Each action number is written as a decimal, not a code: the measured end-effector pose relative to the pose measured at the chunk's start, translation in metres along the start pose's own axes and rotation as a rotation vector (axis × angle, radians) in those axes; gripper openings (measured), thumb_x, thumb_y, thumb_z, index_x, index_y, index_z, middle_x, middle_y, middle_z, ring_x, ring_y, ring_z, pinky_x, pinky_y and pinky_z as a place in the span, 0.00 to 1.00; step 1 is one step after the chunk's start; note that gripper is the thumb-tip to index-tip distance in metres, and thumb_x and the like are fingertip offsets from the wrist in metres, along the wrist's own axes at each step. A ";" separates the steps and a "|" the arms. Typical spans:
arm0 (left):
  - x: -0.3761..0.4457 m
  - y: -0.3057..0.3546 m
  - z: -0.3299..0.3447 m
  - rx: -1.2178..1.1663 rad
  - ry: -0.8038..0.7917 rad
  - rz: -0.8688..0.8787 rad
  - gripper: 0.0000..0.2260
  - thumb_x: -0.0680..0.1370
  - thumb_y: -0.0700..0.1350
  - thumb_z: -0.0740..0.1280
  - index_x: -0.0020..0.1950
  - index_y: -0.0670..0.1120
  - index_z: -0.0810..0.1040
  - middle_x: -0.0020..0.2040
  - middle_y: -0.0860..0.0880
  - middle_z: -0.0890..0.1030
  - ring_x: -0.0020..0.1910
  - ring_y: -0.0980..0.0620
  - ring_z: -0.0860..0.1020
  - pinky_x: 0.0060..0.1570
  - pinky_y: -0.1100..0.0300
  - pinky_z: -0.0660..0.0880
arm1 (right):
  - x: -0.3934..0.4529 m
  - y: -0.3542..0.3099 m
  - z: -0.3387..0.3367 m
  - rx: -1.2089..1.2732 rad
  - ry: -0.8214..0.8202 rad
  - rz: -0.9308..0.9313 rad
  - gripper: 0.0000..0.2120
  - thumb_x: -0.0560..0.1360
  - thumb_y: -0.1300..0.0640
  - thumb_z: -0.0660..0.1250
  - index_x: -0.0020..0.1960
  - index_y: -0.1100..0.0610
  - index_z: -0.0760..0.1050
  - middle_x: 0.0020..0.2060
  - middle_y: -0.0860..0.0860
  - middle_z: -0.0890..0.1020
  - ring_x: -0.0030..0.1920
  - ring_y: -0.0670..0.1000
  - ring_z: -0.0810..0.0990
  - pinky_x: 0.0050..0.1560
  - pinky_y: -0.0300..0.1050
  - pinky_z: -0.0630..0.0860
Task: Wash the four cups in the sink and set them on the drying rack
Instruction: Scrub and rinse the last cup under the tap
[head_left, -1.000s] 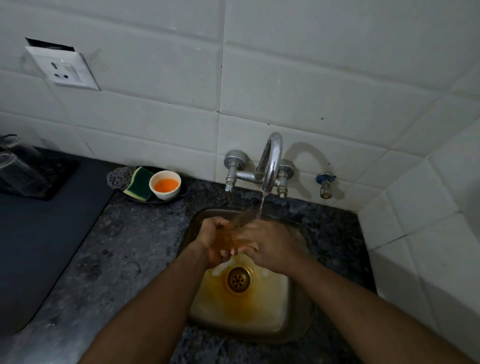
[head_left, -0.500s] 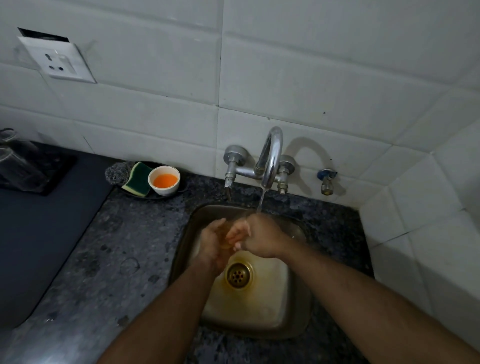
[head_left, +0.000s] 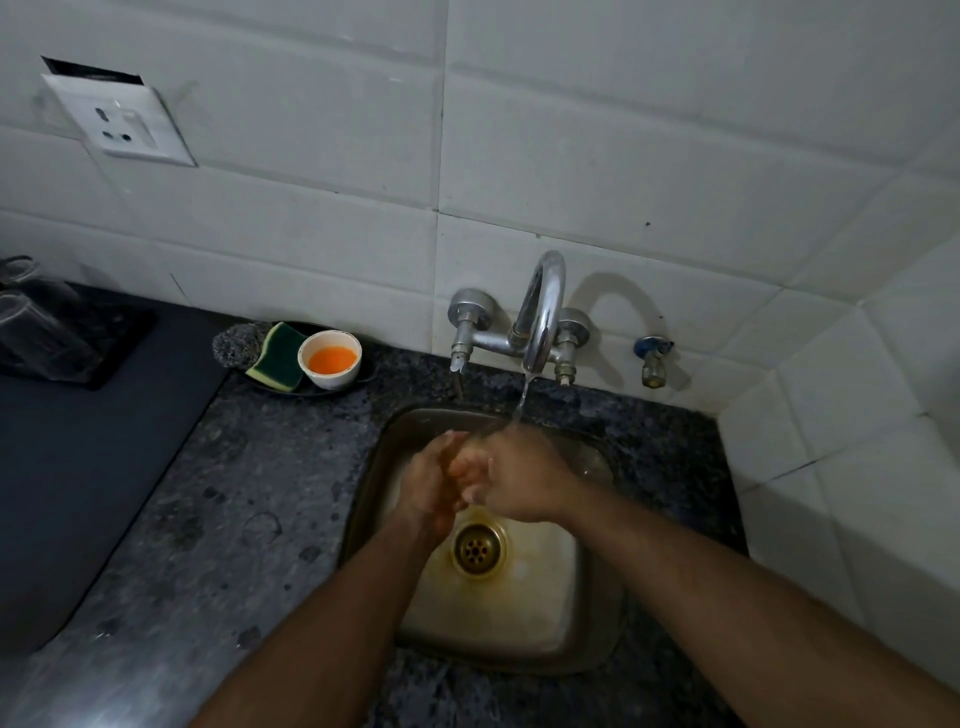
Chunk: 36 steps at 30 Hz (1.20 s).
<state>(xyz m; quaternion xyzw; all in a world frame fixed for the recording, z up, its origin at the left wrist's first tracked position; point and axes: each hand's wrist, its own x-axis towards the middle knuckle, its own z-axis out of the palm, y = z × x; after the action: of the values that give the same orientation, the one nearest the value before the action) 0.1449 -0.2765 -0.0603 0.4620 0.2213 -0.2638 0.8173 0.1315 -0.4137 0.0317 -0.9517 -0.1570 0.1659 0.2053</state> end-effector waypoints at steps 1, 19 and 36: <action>-0.004 0.002 0.001 0.052 0.005 -0.047 0.15 0.85 0.44 0.60 0.44 0.40 0.80 0.31 0.43 0.78 0.22 0.50 0.72 0.19 0.64 0.62 | -0.003 -0.002 -0.003 -0.188 0.011 -0.109 0.05 0.76 0.49 0.75 0.47 0.45 0.79 0.36 0.41 0.77 0.39 0.42 0.76 0.46 0.43 0.78; -0.010 0.005 0.012 0.115 0.004 -0.118 0.16 0.81 0.50 0.59 0.45 0.41 0.79 0.34 0.44 0.77 0.26 0.49 0.73 0.27 0.61 0.62 | -0.003 0.007 0.002 0.261 0.031 0.211 0.07 0.74 0.56 0.78 0.52 0.48 0.85 0.43 0.44 0.87 0.45 0.40 0.85 0.50 0.43 0.82; -0.008 0.003 0.012 0.128 0.045 -0.069 0.16 0.85 0.46 0.60 0.42 0.42 0.80 0.31 0.45 0.80 0.24 0.50 0.77 0.21 0.64 0.68 | -0.007 0.001 -0.009 -0.147 -0.006 -0.028 0.12 0.72 0.46 0.78 0.53 0.46 0.83 0.45 0.43 0.85 0.46 0.44 0.83 0.49 0.42 0.79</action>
<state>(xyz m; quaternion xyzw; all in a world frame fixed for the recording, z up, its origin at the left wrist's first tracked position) 0.1421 -0.2842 -0.0479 0.5111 0.2380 -0.2951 0.7714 0.1289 -0.4202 0.0406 -0.9615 -0.1825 0.1536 0.1367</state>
